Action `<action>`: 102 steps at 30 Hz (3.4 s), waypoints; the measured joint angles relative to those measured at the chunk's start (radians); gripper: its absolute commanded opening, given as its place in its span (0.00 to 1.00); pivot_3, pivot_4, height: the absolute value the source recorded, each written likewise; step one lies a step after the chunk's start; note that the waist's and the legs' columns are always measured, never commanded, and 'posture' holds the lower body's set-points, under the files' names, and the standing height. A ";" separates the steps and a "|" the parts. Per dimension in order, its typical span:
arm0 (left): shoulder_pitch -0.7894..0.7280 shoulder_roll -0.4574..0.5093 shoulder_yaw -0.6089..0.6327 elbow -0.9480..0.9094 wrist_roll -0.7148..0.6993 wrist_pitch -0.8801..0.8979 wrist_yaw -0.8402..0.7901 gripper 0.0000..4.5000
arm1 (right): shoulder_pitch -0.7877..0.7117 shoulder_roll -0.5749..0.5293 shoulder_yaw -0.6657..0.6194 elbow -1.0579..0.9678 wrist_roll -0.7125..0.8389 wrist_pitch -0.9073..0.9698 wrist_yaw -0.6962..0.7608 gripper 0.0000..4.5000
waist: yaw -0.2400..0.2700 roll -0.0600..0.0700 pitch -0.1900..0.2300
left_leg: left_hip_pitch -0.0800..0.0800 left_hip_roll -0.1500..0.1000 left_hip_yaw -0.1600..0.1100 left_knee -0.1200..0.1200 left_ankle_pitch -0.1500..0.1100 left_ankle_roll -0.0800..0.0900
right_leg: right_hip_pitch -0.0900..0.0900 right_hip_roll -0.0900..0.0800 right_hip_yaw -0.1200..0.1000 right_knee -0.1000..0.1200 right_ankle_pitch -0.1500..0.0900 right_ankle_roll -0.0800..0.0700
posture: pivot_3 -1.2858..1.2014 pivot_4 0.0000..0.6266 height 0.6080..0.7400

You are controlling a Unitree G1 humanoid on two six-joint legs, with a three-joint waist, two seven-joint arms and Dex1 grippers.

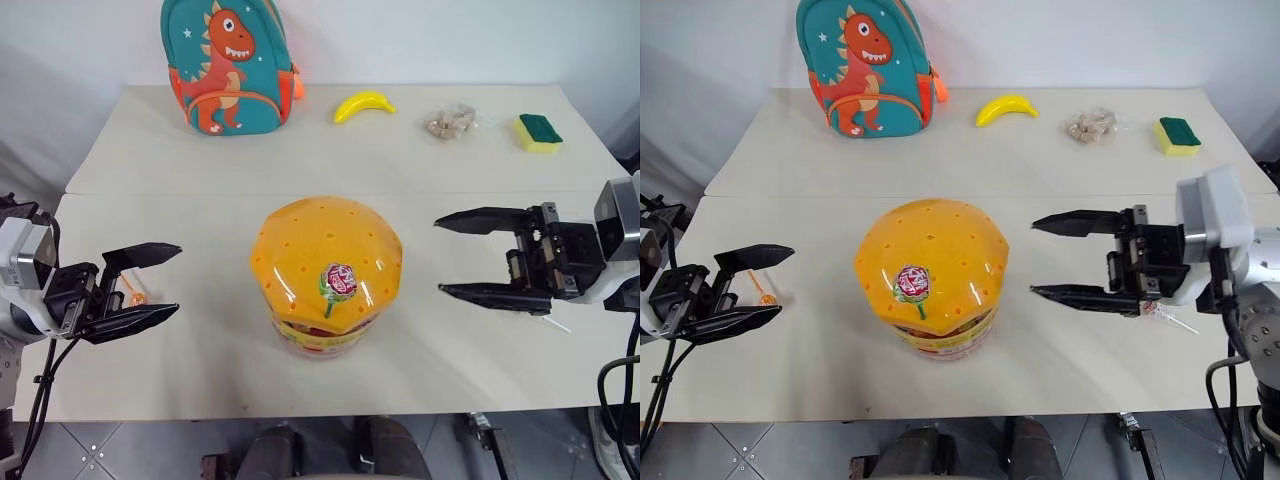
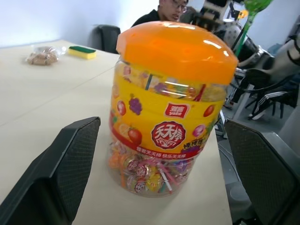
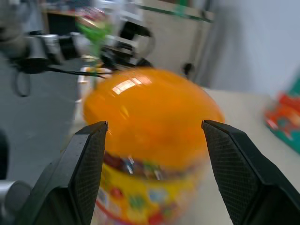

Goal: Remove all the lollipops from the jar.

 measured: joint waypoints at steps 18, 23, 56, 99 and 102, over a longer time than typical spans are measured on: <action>-0.007 0.001 -0.049 -0.027 0.032 -0.077 -0.083 1.00 | -0.293 0.218 0.345 0.002 -0.125 0.048 0.032 0.74 | -0.017 0.000 0.000 | 0.000 0.000 0.000 0.000 0.000 0.000 | -0.001 0.000 -0.001 0.002 0.000 0.000 | 0.52 0.24 1.00; 0.000 0.001 -0.050 -0.027 0.037 -0.086 -0.081 1.00 | -0.344 0.265 0.385 0.014 -0.132 0.084 0.026 0.46 | -0.017 0.000 0.000 | 0.000 0.000 0.000 0.000 0.000 0.000 | -0.001 0.001 -0.001 0.002 0.000 0.000 | 0.52 0.24 1.00; -0.036 -0.016 -0.069 -0.003 0.054 -0.114 -0.056 1.00 | -0.474 0.319 0.407 0.052 -0.089 0.210 0.082 0.42 | -0.017 -0.001 0.000 | -0.001 0.000 0.000 0.000 0.000 0.001 | -0.002 0.000 -0.001 0.003 0.000 0.000 | 0.52 0.24 1.00; 0.013 -0.023 -0.099 -0.165 0.067 -0.127 -0.036 1.00 | 0.073 -0.316 0.162 0.990 -0.732 -0.078 -0.100 0.01 | -0.034 0.003 0.001 | 0.003 0.001 0.011 -0.001 0.001 0.001 | -0.001 0.002 0.003 0.002 0.000 0.000 | 0.52 0.24 1.00; 0.038 -0.012 -0.093 -0.165 0.081 -0.140 -0.044 1.00 | 0.074 -0.293 0.162 1.016 -0.760 -0.126 -0.108 0.13 | -0.037 0.005 0.001 | 0.003 0.001 0.010 -0.001 0.001 0.001 | -0.001 0.002 0.004 0.002 0.000 0.000 | 0.52 0.24 1.00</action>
